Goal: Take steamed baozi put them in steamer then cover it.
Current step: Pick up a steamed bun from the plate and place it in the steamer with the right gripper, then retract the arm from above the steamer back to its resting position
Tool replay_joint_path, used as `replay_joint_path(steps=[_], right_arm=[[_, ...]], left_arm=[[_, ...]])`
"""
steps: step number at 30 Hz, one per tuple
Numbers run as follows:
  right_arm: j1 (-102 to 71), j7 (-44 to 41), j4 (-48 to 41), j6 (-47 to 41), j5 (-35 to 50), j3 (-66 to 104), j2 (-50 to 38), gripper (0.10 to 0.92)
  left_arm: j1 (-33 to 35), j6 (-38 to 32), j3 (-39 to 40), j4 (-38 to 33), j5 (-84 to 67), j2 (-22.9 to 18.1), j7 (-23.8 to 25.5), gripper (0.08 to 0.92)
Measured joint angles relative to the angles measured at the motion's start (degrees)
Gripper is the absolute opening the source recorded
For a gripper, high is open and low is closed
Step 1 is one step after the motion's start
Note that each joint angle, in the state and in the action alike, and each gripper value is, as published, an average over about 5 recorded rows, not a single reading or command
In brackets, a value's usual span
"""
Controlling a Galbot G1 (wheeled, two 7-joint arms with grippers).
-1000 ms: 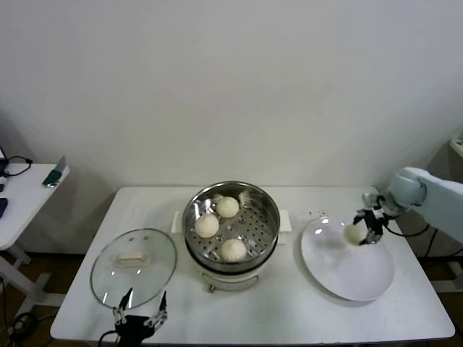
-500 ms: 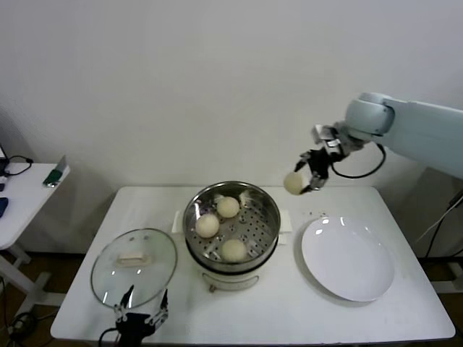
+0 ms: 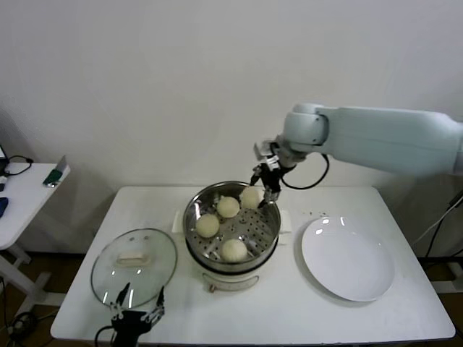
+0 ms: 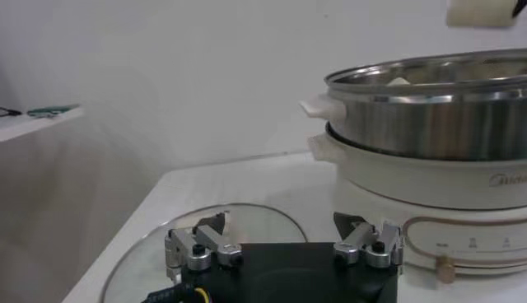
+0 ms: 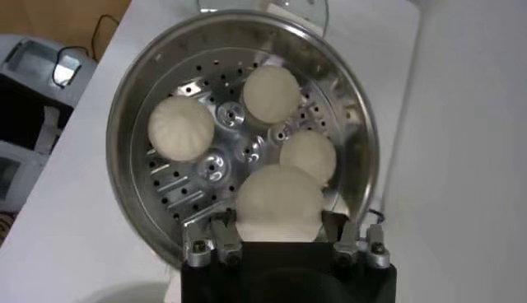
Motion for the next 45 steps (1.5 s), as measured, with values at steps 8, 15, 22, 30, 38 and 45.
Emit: replay_joint_path(steps=[8, 15, 22, 30, 38, 45], right_arm=[[-4.8, 0.5, -2.2, -0.3, -2.9, -0.1, 2.4, 0.696], [-6.9, 0.2, -2.8, -0.2, -4.6, -0.6, 2.9, 0.696], [-7.7, -0.1, -2.7, -0.1, -5.3, -1.1, 2.9, 0.696], [-8.4, 0.4, -3.0, 0.1, -5.6, -0.8, 2.9, 0.783], [-6.8, 0.6, -2.4, 0.9, -2.1, -0.2, 1.9, 0.822], [-4.2, 1.6, -1.6, 0.9, 4.5, 1.8, -1.3, 0.823]], left_arm=[[-0.6, 0.1, -0.4, 0.7, -0.5, 0.1, 0.0, 0.823], [-1.2, 0.3, -0.5, 1.2, -0.7, 0.3, 0.2, 0.823], [-1.4, 0.3, -0.5, 1.5, -0.7, 0.3, 0.2, 0.823], [-1.4, 0.4, -0.5, 1.5, -0.7, 0.4, 0.2, 0.823], [-1.3, 0.6, -0.4, 1.3, -0.3, 0.6, 0.5, 0.823], [-1.7, 1.5, -0.4, 0.5, -0.2, 0.7, 1.5, 0.823]])
